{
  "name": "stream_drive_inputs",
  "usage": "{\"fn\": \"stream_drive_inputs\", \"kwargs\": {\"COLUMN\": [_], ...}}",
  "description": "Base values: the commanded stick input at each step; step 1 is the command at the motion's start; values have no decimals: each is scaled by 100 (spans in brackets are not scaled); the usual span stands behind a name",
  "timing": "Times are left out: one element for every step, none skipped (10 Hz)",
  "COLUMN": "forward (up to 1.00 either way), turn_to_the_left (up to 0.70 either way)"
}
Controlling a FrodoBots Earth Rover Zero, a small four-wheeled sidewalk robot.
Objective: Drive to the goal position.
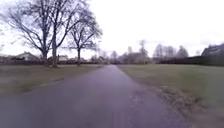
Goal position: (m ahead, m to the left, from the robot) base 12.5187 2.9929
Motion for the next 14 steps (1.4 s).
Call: {"fn": "stream_drive_inputs", "kwargs": {"forward": [100,100,100,100,100,100,100,100,100,100,100,100,100,100], "turn_to_the_left": [-40,-34,0,0,0,0,0,0,0,0,0,0,0,0]}}
